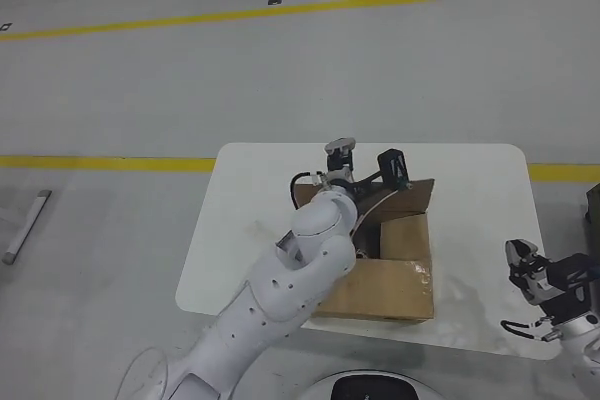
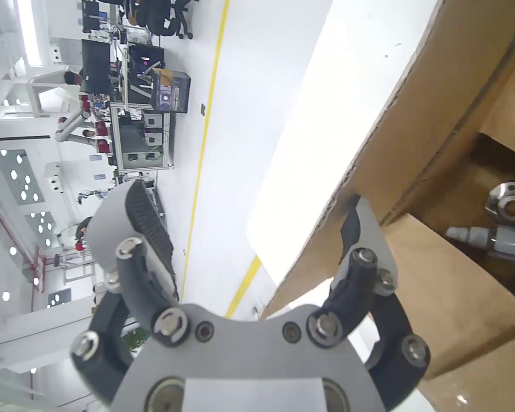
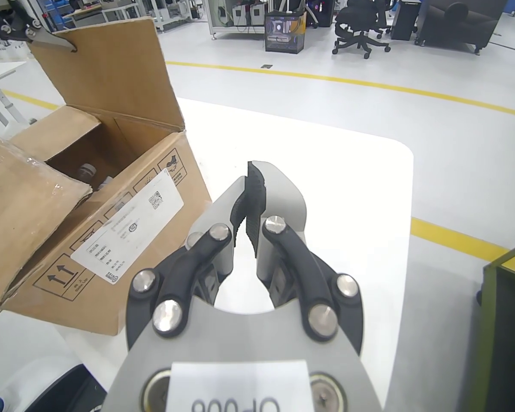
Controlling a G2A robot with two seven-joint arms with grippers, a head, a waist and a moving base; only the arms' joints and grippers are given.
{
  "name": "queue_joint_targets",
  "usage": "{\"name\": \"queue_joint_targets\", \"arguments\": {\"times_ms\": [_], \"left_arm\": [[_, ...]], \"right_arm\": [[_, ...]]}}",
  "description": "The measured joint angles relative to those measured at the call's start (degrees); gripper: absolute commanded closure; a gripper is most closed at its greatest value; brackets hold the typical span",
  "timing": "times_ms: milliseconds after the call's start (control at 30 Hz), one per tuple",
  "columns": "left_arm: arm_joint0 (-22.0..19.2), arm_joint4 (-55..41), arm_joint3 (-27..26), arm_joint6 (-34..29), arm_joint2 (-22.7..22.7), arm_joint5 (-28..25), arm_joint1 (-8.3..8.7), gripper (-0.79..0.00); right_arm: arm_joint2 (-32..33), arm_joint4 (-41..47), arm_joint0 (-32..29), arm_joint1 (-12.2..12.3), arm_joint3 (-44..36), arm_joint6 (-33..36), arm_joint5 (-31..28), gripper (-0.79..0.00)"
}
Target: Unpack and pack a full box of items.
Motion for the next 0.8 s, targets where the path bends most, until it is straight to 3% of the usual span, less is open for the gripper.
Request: {"name": "queue_joint_targets", "arguments": {"times_ms": [200, 400, 800], "left_arm": [[-5.4, -0.9, 10.7, 1.6, 1.9, 3.6, -2.7, -0.785], [-8.2, -3.6, 19.4, 2.2, 3.8, 6.2, -5.51, -0.785], [-11.5, -4.5, 31.9, 4.0, 6.2, 6.9, -9.54, -0.785]], "right_arm": [[0.5, 0.4, -0.1, 0.0, 0.0, 0.2, 0.1, 0.0], [0.9, 0.6, 0.0, 0.0, 0.2, 0.5, 0.1, 0.0], [1.2, 0.5, 0.5, -0.1, 0.3, 1.4, -0.1, 0.0]]}}
